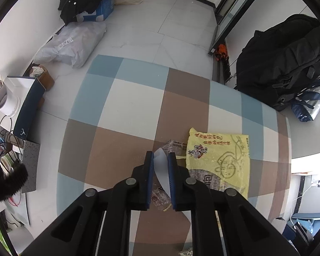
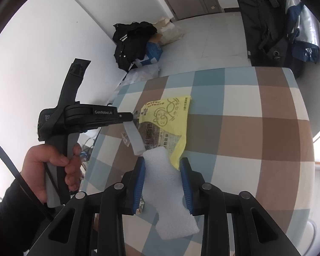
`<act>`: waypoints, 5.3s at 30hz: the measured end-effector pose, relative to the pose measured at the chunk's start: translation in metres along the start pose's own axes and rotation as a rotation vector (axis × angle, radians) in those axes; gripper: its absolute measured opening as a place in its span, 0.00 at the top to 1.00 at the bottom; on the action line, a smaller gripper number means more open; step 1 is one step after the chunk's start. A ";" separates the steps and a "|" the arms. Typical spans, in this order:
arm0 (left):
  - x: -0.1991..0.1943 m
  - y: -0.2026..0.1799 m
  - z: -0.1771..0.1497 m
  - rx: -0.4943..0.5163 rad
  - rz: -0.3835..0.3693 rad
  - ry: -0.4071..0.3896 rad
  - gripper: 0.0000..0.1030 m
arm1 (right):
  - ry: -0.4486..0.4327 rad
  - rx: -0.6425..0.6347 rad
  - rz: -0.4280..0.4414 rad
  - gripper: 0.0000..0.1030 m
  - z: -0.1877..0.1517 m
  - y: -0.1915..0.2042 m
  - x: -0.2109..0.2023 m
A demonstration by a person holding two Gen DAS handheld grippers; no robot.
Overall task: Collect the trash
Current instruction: 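Lift the white foam with the right gripper while the left gripper grasps a clear plastic wrapper, then carry the foam and clear wrapper with both grippers over the white bin, then open the right gripper over the bin while the left gripper releases its wrapper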
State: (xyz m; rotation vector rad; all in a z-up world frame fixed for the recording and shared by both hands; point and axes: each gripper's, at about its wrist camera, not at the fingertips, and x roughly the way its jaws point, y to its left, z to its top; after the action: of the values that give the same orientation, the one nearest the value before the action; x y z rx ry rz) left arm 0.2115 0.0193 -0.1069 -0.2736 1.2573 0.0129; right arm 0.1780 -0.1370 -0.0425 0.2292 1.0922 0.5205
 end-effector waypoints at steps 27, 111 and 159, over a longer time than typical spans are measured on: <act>-0.077 -0.018 -0.031 0.171 -0.233 -0.188 0.94 | -0.023 -0.002 -0.052 0.69 -0.001 0.008 -0.004; -0.005 -0.369 -0.217 0.766 -0.516 0.207 0.94 | -0.364 0.615 -0.386 0.69 -0.240 -0.265 -0.269; 0.102 -0.404 -0.255 0.864 -0.242 0.600 0.49 | -0.195 0.924 -0.390 0.30 -0.328 -0.349 -0.185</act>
State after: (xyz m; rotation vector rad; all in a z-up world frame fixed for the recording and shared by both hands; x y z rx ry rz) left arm 0.0690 -0.4393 -0.1949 0.3528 1.6869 -0.8548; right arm -0.0791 -0.5544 -0.1946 0.8327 1.0861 -0.3833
